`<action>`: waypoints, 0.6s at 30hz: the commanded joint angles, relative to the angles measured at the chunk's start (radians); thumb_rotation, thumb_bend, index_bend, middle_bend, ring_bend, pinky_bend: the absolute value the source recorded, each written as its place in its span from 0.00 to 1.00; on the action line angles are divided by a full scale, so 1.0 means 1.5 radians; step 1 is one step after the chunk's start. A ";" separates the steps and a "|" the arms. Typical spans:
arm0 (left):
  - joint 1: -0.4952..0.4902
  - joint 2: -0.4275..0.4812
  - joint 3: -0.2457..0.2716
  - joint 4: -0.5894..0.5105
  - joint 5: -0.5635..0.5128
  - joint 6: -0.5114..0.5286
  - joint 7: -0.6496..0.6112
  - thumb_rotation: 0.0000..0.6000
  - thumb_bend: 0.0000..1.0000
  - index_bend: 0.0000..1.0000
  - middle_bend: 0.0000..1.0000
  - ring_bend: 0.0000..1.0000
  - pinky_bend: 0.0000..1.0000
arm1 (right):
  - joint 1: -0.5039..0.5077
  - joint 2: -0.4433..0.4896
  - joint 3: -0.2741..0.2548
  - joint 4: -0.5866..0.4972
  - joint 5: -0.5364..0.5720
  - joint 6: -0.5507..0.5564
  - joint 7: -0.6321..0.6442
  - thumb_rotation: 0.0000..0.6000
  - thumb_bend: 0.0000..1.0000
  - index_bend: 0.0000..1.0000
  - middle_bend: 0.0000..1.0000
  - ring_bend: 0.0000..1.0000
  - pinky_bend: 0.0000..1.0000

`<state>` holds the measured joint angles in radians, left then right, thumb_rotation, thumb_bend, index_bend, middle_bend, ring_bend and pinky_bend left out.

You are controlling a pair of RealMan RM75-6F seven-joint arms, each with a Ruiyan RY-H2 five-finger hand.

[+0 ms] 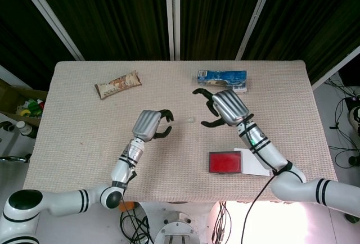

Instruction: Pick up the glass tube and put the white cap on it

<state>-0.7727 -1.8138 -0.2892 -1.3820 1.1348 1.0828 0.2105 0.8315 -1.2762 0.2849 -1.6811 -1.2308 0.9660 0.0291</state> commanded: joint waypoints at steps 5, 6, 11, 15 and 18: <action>-0.006 0.016 0.028 0.053 -0.036 -0.014 0.128 1.00 0.52 0.63 0.62 0.78 1.00 | -0.076 0.049 -0.031 -0.006 -0.020 0.057 0.045 1.00 0.02 0.22 0.88 1.00 1.00; -0.009 0.011 0.029 0.064 -0.041 -0.014 0.146 1.00 0.52 0.63 0.62 0.78 1.00 | -0.089 0.055 -0.039 -0.003 -0.024 0.064 0.051 1.00 0.02 0.22 0.88 1.00 1.00; -0.024 -0.015 0.033 0.105 -0.058 -0.018 0.205 1.00 0.52 0.61 0.61 0.78 1.00 | -0.138 0.071 -0.065 0.010 -0.036 0.094 0.085 1.00 0.02 0.22 0.88 1.00 1.00; -0.039 -0.036 0.028 0.129 -0.077 -0.036 0.231 1.00 0.52 0.58 0.58 0.78 1.00 | -0.164 0.077 -0.076 0.023 -0.043 0.106 0.111 1.00 0.02 0.22 0.88 1.00 1.00; -0.051 -0.052 0.023 0.149 -0.094 -0.052 0.249 1.00 0.52 0.52 0.55 0.78 1.00 | -0.179 0.077 -0.081 0.031 -0.047 0.113 0.130 1.00 0.02 0.22 0.88 1.00 1.00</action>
<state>-0.8390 -1.8803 -0.2498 -1.1705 1.0057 1.0163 0.5732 0.5712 -1.1626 0.1679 -1.6411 -1.2973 1.1298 0.2142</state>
